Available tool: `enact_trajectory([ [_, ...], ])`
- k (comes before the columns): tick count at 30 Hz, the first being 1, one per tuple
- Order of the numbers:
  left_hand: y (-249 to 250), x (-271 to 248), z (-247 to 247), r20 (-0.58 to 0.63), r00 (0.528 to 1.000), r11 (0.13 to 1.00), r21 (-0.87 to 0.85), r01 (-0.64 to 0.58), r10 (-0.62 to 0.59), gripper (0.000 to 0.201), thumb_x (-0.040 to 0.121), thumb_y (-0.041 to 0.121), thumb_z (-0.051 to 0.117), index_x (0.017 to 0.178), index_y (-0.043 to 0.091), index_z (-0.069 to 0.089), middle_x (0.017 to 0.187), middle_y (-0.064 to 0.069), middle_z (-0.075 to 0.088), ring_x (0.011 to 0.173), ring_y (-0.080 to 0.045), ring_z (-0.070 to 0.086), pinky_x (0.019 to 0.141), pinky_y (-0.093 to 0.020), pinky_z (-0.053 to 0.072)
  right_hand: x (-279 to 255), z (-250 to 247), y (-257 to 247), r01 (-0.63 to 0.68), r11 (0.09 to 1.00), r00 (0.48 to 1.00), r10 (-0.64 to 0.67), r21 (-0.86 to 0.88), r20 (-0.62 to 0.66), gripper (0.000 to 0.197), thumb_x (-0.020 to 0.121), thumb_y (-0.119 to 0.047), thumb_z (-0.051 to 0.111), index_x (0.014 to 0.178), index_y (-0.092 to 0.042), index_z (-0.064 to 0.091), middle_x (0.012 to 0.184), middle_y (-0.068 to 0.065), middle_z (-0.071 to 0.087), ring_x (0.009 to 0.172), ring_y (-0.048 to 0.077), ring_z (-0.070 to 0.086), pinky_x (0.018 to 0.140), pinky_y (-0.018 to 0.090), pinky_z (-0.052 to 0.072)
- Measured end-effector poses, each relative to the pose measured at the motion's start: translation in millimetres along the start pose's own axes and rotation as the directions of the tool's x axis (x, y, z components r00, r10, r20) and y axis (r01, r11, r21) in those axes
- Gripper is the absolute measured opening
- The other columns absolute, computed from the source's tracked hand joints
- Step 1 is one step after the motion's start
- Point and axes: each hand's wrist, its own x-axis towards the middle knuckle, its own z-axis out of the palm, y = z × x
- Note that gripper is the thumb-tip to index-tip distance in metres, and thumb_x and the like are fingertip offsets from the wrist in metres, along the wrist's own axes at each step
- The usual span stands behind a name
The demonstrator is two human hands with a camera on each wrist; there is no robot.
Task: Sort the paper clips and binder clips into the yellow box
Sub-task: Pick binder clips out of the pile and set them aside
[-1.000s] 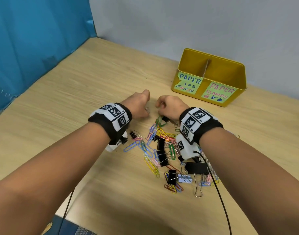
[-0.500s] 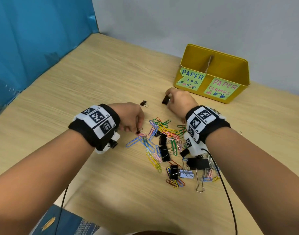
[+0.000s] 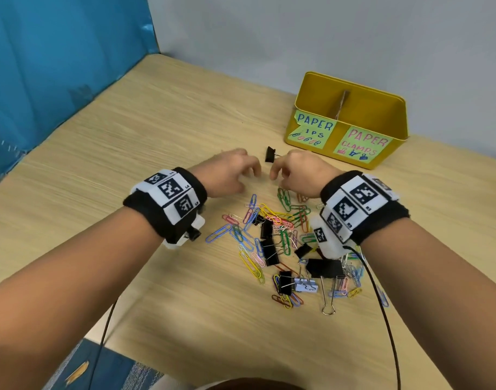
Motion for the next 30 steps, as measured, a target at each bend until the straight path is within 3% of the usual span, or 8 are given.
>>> enact_trajectory([
  [3,18,-3,14,0.194,0.978,0.996,0.021,-0.086,0.080,0.037,0.076,0.009,0.069,0.112,0.012,0.064,0.113,-0.012,0.056,0.098,-0.022,0.055,0.076,-0.021,0.038,-14,-6,-8,0.004,0.998,0.966,-0.021,0.067,0.259,0.020,0.078,-0.030,0.072,0.091,-0.016,0.069,0.071,-0.005,0.058,0.065,0.010,0.053,0.056,0.021,0.040],
  [6,23,0,23,0.241,0.967,0.992,0.064,-0.106,0.088,0.046,0.071,0.019,0.076,0.114,0.010,0.062,0.113,-0.013,0.053,0.100,-0.026,0.055,0.086,-0.034,0.047,-18,7,-17,0.002,1.000,0.924,0.003,-0.012,0.383,0.035,0.078,-0.041,0.070,0.091,-0.008,0.070,0.069,-0.002,0.060,0.067,0.014,0.055,0.062,0.024,0.044],
  [10,20,-3,24,0.185,0.980,0.992,0.092,-0.090,0.072,0.047,0.072,0.012,0.073,0.116,0.008,0.056,0.114,-0.011,0.053,0.105,-0.025,0.054,0.084,-0.031,0.044,-20,21,-17,-0.037,0.994,0.943,0.001,0.103,0.333,0.013,0.084,-0.024,0.067,0.086,-0.012,0.070,0.058,-0.006,0.056,0.052,0.008,0.051,0.054,0.019,0.042],
  [13,13,-10,19,0.079,0.995,0.997,0.040,-0.071,0.068,0.045,0.069,0.007,0.073,0.111,0.011,0.059,0.116,-0.011,0.048,0.108,-0.024,0.048,0.088,-0.030,0.043,-21,17,-14,-0.054,0.978,0.960,-0.004,0.200,0.281,0.000,0.080,-0.017,0.070,0.081,-0.017,0.070,0.058,-0.008,0.057,0.054,0.007,0.052,0.057,0.021,0.045],
  [18,7,-21,22,0.193,0.975,0.983,0.126,-0.134,0.108,0.038,0.076,0.018,0.071,0.113,0.026,0.069,0.114,-0.009,0.049,0.110,-0.023,0.046,0.095,-0.032,0.040,-15,19,-10,-0.076,0.993,0.962,0.049,0.092,0.270,0.015,0.080,-0.007,0.063,0.087,-0.016,0.073,0.076,-0.001,0.065,0.074,0.016,0.059,0.053,0.020,0.043],
  [22,0,-33,18,0.121,0.992,0.999,0.036,-0.036,0.031,0.031,0.076,0.015,0.072,0.106,0.019,0.072,0.098,0.000,0.043,0.097,-0.016,0.048,0.080,-0.022,0.038,-14,17,-8,-0.072,0.997,0.985,0.073,-0.015,0.157,0.014,0.083,-0.008,0.057,0.083,-0.018,0.067,0.088,0.002,0.063,0.083,0.019,0.056,0.065,0.025,0.043],
  [27,-6,-35,21,0.065,0.987,0.989,0.047,0.144,-0.147,0.017,0.075,0.023,0.073,0.083,0.014,0.060,0.084,-0.002,0.059,0.084,-0.021,0.058,0.070,-0.026,0.040,-7,23,-34,0.164,0.985,0.982,-0.169,0.059,0.089,0.040,0.087,-0.005,0.049,0.118,-0.024,0.064,0.104,0.000,0.057,0.098,0.015,0.054,0.080,0.018,0.036],
  [30,-3,-28,26,0.064,0.983,0.985,0.033,0.169,-0.171,0.012,0.080,0.021,0.068,0.084,0.012,0.062,0.085,-0.004,0.061,0.079,-0.020,0.055,0.068,-0.026,0.039,0,26,-40,0.169,0.985,0.971,-0.173,0.042,0.162,0.034,0.084,-0.004,0.056,0.113,-0.017,0.067,0.095,-0.004,0.052,0.094,0.011,0.052,0.077,0.018,0.035],
])
